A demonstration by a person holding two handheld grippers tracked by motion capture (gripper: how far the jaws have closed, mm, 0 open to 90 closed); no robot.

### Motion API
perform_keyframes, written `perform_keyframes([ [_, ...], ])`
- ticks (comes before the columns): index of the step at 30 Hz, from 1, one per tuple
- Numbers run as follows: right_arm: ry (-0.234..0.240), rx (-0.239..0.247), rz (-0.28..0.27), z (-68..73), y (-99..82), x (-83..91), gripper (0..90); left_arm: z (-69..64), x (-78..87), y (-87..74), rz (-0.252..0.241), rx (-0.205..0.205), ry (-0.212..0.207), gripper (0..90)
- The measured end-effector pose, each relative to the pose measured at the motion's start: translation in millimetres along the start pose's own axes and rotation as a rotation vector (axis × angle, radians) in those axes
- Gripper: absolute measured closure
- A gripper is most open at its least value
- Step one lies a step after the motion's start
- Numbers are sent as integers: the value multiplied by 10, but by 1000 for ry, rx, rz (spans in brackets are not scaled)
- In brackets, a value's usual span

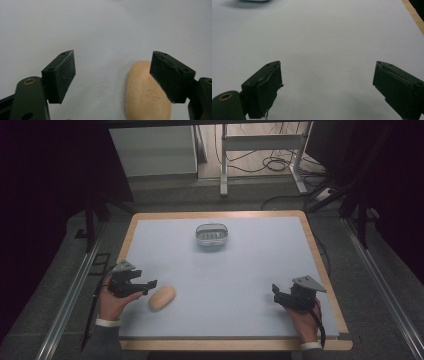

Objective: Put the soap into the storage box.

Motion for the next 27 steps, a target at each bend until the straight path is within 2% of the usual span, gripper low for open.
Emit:
perform_keyframes([
  [5, 12, -16, -11, -13, 0, 8, 88, -7, 61, 41, 5, 7, 22, 207],
  [10, 31, -29, -3, -28, 0, 3, 89, -93, 153, 123, 30, -40, 25, 203],
  [14, 32, -25, 8, -25, 0, -7, 89, -141, 207, 187, 41, -62, 8, 201],
  [21, 31, -22, 9, -21, 0, -11, 90, -216, 196, 231, 77, -111, -1, 198],
  [27, 29, -25, -8, -26, -1, 9, 91, -231, 161, 238, 95, -125, -8, 196],
])
Point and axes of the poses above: each handheld gripper's, and its own axes: x roughly backward along the jaws, y roughly out of its top, z roughly to its left, the point moved 3 cm from there along -x, roughly forward along the jaws, and after that the axes turned 4 degrees about -z, right-handed, at the moved point
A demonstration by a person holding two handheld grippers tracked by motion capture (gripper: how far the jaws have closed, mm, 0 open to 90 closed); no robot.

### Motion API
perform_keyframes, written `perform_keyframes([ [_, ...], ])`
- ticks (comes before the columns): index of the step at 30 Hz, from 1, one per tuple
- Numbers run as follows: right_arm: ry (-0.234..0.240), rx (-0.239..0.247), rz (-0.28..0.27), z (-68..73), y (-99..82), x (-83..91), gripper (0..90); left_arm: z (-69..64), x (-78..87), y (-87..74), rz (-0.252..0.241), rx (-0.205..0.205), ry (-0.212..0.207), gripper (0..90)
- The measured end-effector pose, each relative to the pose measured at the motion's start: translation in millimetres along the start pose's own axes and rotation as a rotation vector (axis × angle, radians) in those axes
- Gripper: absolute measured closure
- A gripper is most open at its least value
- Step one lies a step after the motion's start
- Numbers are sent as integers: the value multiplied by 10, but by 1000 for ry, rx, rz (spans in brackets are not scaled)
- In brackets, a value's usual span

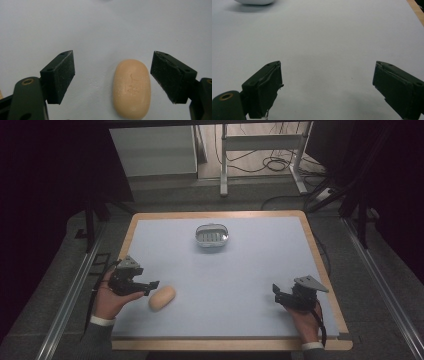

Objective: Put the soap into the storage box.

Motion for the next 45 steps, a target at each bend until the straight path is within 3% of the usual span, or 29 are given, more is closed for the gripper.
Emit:
perform_keyframes([
  [10, -5, -12, -3, -7, -1, 6, 91, -79, -107, -85, 46, -23, -10, 193],
  [22, -20, -5, 2, -3, -1, -3, 91, -161, -305, -214, 142, -49, -39, 189],
  [45, -40, 6, 4, 5, -1, -4, 94, -234, -625, -350, 264, -49, -60, 204],
])
Point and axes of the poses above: each handheld gripper's, and its own axes: x roughly backward along the jaws, y roughly out of its top, z roughly to its left, the point moved 3 cm from there along -x, roughly forward along the jaws, and after that the axes turned 4 degrees about -z, right-handed, at the moved point
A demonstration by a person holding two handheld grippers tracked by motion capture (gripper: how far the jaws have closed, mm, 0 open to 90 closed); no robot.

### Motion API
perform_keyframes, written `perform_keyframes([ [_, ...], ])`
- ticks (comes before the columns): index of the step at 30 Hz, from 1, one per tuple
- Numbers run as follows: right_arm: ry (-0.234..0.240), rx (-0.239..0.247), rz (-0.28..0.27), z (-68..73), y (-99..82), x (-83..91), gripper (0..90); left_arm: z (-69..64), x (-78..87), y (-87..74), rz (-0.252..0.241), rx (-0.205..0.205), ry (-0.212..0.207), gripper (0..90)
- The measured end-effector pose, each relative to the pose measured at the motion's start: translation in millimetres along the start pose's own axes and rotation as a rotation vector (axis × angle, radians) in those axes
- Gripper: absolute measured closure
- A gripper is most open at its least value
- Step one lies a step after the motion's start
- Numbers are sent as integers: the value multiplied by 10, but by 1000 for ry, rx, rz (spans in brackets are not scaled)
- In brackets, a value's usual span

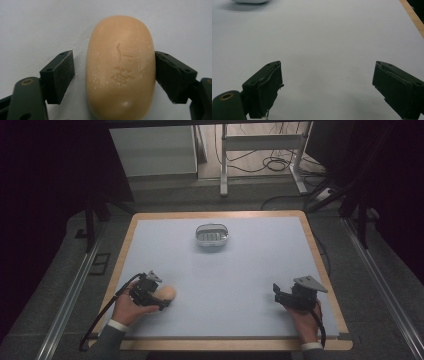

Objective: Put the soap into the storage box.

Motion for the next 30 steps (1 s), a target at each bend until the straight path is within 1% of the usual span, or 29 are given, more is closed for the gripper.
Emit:
perform_keyframes([
  [4, 1, -1, 0, 0, 0, 0, 94, -27, -4, 9, -4, 3, 1, 250],
  [6, 1, 1, 0, 0, 0, -1, 94, -37, 2, 8, -2, -4, 0, 281],
  [8, 0, 0, 1, 1, 0, 0, 94, -44, 1, 8, -10, 2, 2, 318],
  [17, -3, -3, 0, -2, 0, 0, 94, -29, 26, 31, -3, 9, 2, 322],
  [19, -3, -4, 0, -2, 0, 1, 94, -27, 43, 42, -12, 14, 0, 322],
  [30, -4, -4, 0, -2, 0, 0, 94, -14, 124, 108, -33, 8, -14, 323],
])
Point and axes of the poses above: each handheld gripper's, and its own axes: x roughly backward along the jaws, y roughly out of its top, z roughly to its left, the point moved 3 cm from there along -x, roughly forward along the jaws, and after that the axes turned 4 degrees about -z, right-handed, at the moved point
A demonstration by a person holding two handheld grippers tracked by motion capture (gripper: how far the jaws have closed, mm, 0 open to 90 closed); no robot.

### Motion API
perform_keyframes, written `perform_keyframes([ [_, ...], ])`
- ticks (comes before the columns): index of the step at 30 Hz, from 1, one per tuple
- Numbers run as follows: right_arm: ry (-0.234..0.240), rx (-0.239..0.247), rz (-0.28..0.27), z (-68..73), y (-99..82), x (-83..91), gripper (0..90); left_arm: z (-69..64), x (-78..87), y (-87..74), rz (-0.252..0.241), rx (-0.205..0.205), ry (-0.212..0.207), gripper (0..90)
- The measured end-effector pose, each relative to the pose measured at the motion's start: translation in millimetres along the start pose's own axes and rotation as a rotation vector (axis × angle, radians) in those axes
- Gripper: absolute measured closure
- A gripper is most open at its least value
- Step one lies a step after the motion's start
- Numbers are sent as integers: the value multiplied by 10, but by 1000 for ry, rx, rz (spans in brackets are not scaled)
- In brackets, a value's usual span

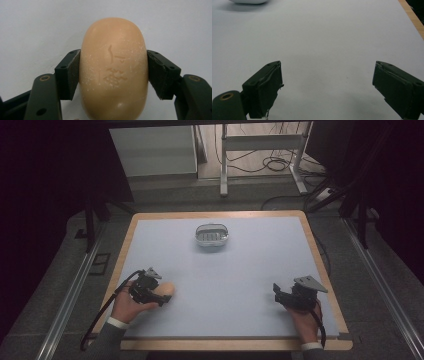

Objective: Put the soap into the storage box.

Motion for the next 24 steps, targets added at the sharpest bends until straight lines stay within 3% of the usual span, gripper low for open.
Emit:
perform_keyframes([
  [24, 0, 2, 3, 1, 0, -2, 94, -70, 7, 201, -31, -33, 5, 322],
])
Point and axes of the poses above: each handheld gripper's, and its own axes: x roughly backward along the jaws, y roughly out of its top, z roughly to its left, the point moved 3 cm from there along -x, roughly forward along the jaws, and after that the axes turned 4 degrees about -z, right-handed, at the moved point
